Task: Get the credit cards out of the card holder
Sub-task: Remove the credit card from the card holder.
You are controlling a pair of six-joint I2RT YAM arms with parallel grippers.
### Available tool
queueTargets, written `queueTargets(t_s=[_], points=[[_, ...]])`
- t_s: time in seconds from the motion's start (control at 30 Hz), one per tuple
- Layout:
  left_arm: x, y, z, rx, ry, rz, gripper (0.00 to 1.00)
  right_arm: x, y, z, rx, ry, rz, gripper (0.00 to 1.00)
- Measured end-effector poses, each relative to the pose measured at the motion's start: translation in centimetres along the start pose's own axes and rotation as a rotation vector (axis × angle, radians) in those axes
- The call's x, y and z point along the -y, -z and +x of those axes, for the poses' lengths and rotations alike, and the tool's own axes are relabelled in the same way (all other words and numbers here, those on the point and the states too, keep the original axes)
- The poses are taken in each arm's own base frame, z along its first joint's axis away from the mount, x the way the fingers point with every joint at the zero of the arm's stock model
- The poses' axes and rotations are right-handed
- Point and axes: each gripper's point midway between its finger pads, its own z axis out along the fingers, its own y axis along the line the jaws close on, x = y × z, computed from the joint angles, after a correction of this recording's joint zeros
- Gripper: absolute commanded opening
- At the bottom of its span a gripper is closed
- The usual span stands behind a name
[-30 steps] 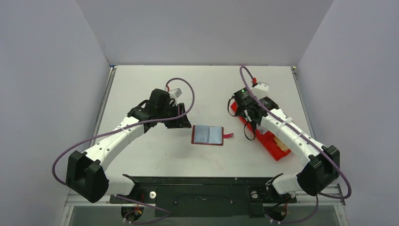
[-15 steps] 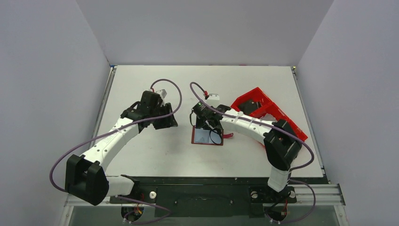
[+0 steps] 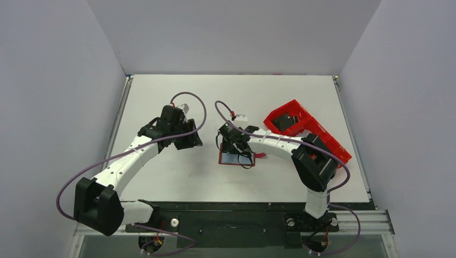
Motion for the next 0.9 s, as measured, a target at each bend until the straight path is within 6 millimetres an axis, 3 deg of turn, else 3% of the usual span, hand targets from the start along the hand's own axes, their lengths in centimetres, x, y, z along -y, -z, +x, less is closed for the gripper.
queueTargets(t_s=[0.17, 0.57, 0.73, 0.9], points=[[0.0, 0.0, 0.1, -0.001, 0.010, -0.001, 0.43, 0.6, -0.7, 1.3, -0.024, 0.009, 0.020, 0.56], [0.0, -0.1, 0.1, -0.001, 0.017, 0.000, 0.43, -0.1, -1.4, 2.1, -0.024, 0.020, 0.015, 0.50], [-0.1, -0.2, 0.3, -0.006, 0.021, -0.004, 0.43, -0.4, -1.5, 2.0, -0.015, 0.022, 0.005, 0.34], [-0.2, -0.3, 0.3, -0.007, 0.030, -0.004, 0.43, -0.8, -1.6, 1.8, -0.013, 0.041, -0.018, 0.09]])
